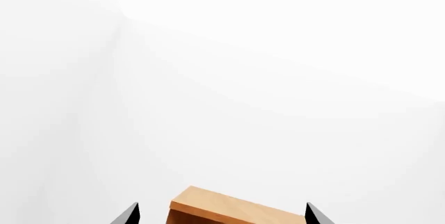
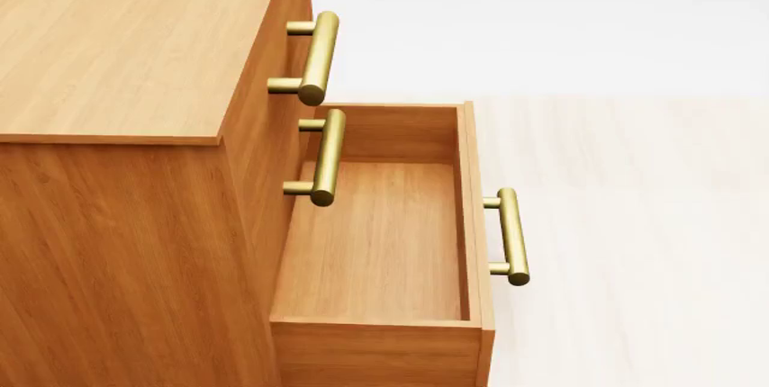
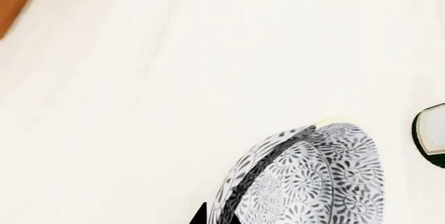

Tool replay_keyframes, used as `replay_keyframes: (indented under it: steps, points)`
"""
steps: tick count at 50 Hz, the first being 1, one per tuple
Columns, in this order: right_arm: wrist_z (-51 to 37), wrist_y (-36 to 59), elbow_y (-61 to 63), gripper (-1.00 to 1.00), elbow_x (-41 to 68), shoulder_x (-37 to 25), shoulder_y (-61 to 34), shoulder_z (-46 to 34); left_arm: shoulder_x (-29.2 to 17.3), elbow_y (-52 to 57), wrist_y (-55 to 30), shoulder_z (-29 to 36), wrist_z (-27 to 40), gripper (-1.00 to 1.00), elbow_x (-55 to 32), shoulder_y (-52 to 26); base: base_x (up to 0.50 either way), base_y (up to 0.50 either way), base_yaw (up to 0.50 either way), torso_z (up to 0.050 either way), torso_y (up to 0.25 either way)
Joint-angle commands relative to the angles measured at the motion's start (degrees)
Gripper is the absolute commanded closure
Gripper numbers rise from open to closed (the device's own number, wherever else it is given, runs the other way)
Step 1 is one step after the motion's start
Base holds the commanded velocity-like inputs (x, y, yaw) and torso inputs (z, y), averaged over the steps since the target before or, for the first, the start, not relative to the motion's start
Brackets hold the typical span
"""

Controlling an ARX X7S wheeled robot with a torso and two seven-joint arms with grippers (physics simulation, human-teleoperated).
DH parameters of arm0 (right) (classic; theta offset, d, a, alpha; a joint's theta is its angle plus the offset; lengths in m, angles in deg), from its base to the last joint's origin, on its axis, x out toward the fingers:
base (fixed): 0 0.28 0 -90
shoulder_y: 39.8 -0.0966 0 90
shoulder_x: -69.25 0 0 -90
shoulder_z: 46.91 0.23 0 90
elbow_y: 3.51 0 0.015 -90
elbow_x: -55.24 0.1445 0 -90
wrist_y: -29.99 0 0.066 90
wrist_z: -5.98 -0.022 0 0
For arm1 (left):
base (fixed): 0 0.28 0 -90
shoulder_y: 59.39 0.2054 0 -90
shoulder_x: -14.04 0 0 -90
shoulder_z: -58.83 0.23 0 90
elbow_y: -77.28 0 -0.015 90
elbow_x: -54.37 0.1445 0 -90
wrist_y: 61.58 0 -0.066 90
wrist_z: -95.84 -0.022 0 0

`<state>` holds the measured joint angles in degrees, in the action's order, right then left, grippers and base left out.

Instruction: Put the bowl on top of the cabinet.

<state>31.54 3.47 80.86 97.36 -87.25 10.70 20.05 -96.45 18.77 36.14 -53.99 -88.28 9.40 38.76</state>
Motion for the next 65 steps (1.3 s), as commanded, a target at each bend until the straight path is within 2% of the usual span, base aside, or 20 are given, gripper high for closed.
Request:
replay_keyframes:
  steps: [1,7,9,11,21,22,28,39,65]
  points:
    - [4.8,3.6,5.2,1.00,-3.1,-1.8,-11.1,-3.1,-0.1,0.1,0.1,0.2,-0.1,-1.00,0.0,0.1,0.00,0.00,0.00,0.000,0.000]
    - [10.6,5.6,8.1,1.00,-8.9,-0.1,-21.1,-10.0,-0.2,0.3,0.2,0.1,0.0,-1.00,-0.1,0.3,0.00,0.00,0.00,0.000,0.000]
    - [10.7,5.6,8.0,1.00,-9.0,-0.1,-21.2,-10.1,-0.2,0.3,0.2,0.2,0.0,-1.00,-0.1,0.3,0.00,0.00,0.00,0.000,0.000]
    - [14.6,6.5,9.6,1.00,-12.7,1.5,-27.6,-14.6,-0.1,0.2,0.3,0.2,0.0,-1.00,-0.1,0.3,0.00,0.00,0.00,0.000,0.000]
    - [21.1,7.0,11.0,1.00,-17.9,4.7,-37.4,-21.6,-0.1,0.1,0.5,0.2,0.0,-1.00,-0.3,0.3,0.00,0.00,0.00,0.000,0.000]
    - [23.5,6.8,10.4,1.00,-20.3,6.5,-41.3,-24.8,-0.2,0.0,0.5,0.2,0.1,-1.00,-0.4,0.2,0.00,0.00,0.00,0.000,0.000]
    - [27.5,5.8,6.0,1.00,-24.0,11.0,-48.4,-29.3,-0.3,0.2,0.4,0.2,0.3,-1.00,-0.4,0.1,0.00,0.00,0.00,0.000,0.000]
    - [32.3,2.8,1.3,1.00,-28.5,17.2,-56.1,-36.0,-0.5,0.1,0.5,0.2,0.4,-1.00,-0.6,0.0,0.00,0.00,0.00,0.000,0.000]
    - [38.9,-3.2,-8.0,1.00,-33.9,30.2,-66.8,-45.3,-0.5,0.3,0.9,0.4,0.3,-1.00,-0.7,0.4,0.00,0.00,0.00,0.000,0.000]
